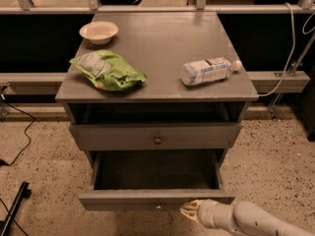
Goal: Close middle drawer
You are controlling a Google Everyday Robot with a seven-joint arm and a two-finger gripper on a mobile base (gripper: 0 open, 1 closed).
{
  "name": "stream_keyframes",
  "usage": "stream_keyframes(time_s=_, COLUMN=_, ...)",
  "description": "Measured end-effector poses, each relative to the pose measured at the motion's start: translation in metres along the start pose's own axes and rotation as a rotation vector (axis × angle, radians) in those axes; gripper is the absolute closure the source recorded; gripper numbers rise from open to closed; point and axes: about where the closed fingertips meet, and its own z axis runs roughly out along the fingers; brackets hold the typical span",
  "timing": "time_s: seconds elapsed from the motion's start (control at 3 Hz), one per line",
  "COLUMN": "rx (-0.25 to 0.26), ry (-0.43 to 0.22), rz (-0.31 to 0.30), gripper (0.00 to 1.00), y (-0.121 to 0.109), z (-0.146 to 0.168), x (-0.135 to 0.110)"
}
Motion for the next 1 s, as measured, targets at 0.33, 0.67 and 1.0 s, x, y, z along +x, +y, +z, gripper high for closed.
stream_keyframes(time_s=0.33, rx=0.049, ry=-0.040, rz=-0.087, gripper=1.00, y=-0.030, z=0.013, x=-0.006)
stream_keyframes(time_s=0.67, rx=0.081, ry=-0.056, rz=-0.135, gripper=1.00, y=-0.051, z=0.025, x=-0.011)
stream_keyframes(time_s=1.0, rx=0.094, ry=-0.066, rz=-0.156, gripper=1.00, y=-0.068, z=0.035, x=-0.016)
